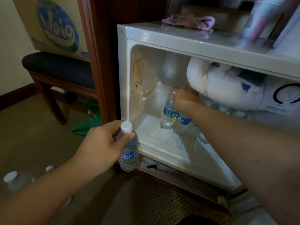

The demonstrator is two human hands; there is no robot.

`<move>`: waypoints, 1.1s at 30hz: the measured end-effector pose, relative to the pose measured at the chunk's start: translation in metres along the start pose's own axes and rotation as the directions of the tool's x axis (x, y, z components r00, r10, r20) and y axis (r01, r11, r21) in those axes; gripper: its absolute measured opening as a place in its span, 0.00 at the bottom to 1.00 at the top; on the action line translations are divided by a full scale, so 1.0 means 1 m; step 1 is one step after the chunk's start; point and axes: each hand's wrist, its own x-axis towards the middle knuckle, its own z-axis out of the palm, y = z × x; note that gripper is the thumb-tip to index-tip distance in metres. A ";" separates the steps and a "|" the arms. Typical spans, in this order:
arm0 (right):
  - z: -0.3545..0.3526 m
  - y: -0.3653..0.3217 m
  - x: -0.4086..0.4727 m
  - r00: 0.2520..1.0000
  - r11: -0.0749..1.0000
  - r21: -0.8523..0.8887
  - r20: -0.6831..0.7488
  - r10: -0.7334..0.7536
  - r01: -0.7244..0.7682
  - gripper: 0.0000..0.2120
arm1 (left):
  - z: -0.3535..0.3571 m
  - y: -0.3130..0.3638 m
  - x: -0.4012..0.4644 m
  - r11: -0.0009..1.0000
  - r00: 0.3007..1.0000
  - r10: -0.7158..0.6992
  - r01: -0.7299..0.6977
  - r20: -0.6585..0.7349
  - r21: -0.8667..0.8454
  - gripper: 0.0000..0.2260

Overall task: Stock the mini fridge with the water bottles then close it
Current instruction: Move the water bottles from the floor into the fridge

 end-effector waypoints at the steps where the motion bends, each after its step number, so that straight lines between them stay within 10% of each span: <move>1: 0.000 0.000 0.000 1.000 1.000 0.006 0.000 -0.011 0.011 0.16 | 0.002 0.000 0.002 1.000 1.000 -0.002 0.002 -0.007 0.005 0.10; 26: 0.056 0.010 -0.118 0.866 0.955 0.173 -0.482 -0.132 0.242 0.24 | 0.032 0.029 0.061 0.991 0.989 0.054 -0.036 -0.136 0.129 0.14; 33: 0.139 0.030 -0.166 0.927 0.902 0.217 -0.060 -0.370 0.374 0.30 | 0.048 0.040 0.099 0.987 0.983 0.054 -0.025 -0.176 0.161 0.12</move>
